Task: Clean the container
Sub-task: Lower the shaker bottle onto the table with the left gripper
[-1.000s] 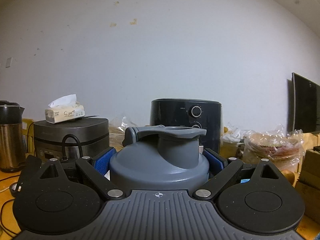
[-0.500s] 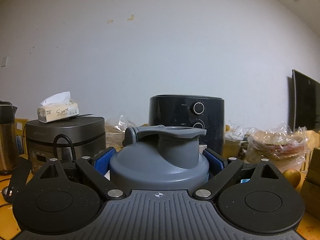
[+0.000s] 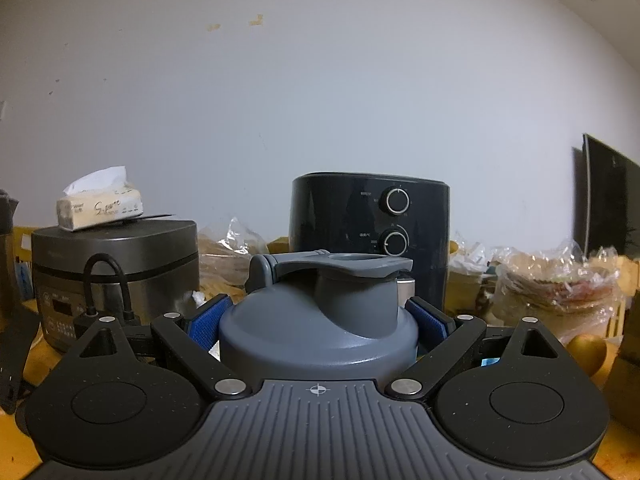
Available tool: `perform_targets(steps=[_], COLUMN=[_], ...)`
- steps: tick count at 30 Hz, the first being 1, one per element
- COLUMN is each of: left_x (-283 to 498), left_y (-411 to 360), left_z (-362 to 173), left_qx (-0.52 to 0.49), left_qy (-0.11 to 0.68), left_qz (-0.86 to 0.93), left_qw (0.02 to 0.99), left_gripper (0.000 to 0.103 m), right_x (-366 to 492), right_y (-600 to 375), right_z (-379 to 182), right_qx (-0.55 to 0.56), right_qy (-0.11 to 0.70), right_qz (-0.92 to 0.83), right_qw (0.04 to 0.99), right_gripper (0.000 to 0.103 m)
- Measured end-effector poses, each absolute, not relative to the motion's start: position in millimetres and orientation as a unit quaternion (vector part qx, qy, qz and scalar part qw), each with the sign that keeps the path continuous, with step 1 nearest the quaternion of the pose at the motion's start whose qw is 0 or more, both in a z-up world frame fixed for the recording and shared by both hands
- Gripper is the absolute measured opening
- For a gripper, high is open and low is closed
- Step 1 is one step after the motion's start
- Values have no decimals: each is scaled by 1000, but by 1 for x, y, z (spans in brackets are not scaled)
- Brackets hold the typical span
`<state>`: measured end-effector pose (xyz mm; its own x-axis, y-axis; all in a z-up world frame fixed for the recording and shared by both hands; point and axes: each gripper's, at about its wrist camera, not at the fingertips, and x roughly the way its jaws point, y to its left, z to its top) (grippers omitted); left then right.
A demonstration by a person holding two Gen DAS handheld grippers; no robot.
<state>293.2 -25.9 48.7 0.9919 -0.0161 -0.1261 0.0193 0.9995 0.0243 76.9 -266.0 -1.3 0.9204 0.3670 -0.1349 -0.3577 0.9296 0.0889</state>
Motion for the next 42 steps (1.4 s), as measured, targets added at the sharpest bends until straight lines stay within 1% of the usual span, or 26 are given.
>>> perform_targets(steps=[5,19,30,42], left_x=[302,329,348,346], left_y=[-25,-19,-20,-21], left_z=[53,46,39,34], left_qx=[17,2,9,18], left_qy=[64,81,81,66], left_qz=[-9,-10,-5,-7], left_qw=[998,997,997,998], left_gripper=[94,94,94,95], right_x=[77,82,91,92], right_y=[-265,-261,-256,-254], right_z=[0,1,-2,-1], right_qx=[31,25,18,14], right_qy=[74,77,84,85], right_qz=[185,185,182,180], right_qw=[980,979,980,980], right_gripper=[19,19,19,19])
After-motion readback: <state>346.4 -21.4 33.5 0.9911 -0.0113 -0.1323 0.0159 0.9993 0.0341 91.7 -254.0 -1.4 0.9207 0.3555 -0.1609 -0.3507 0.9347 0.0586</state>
